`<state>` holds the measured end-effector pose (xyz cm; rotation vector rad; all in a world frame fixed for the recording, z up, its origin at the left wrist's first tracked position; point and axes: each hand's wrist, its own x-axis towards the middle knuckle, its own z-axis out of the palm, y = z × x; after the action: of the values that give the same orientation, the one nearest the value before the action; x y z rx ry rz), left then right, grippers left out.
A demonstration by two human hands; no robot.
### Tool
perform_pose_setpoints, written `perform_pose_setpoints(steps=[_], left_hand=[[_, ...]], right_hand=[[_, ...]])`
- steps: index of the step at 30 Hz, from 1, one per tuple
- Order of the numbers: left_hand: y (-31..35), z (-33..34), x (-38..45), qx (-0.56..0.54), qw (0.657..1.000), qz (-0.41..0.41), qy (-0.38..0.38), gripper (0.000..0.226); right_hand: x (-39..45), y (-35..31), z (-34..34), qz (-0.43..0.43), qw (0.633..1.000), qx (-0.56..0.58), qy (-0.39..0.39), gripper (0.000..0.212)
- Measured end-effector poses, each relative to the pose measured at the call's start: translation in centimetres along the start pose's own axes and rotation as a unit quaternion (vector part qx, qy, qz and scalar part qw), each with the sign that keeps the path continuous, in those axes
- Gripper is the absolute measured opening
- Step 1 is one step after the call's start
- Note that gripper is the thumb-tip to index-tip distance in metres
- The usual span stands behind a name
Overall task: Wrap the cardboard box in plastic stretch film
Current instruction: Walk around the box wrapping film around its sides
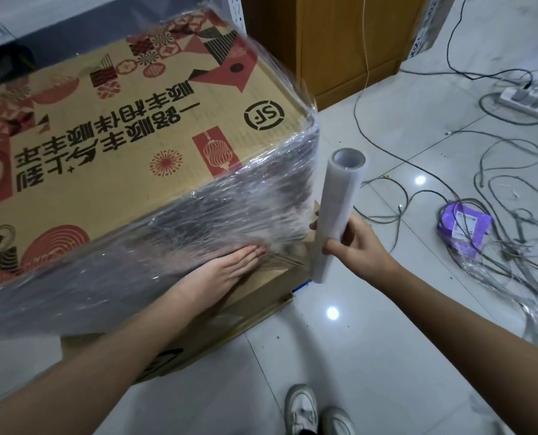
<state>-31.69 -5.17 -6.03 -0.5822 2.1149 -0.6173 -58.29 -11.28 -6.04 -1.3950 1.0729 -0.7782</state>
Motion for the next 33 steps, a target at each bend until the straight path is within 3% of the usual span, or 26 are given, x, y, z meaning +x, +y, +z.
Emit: perform_pose_setpoints(steps=[6,9,13,16,21,33], left_hand=[[0.5,-0.1,0.6,-0.031,0.999,0.011,0.007,0.073],[0.2,0.0,0.4,0.0,1.0,0.015,0.027,0.071],[0.1,0.5,0.2,0.065,0.996,0.029,0.046,0.072],[0.5,1.0,0.4,0.069,0.996,0.021,0.05,0.073],[0.7,1.2,0.5,0.069,0.996,0.015,0.05,0.078],[1.3,2.2,1.4,0.104,0.991,-0.013,0.08,0.069]], right_hand=[[0.0,0.1,-0.5,0.033,0.999,-0.021,-0.037,0.05],[0.4,-0.3,0.3,0.011,0.999,-0.031,0.012,0.04],[0.8,-0.7,1.1,-0.012,0.995,-0.053,0.083,0.044],[1.2,-0.7,0.2,-0.004,0.995,-0.078,0.062,0.059],[1.5,-0.4,-1.6,-0.009,0.983,-0.179,0.036,0.056],[2.0,-1.6,-3.7,0.01,0.985,-0.171,0.007,0.041]])
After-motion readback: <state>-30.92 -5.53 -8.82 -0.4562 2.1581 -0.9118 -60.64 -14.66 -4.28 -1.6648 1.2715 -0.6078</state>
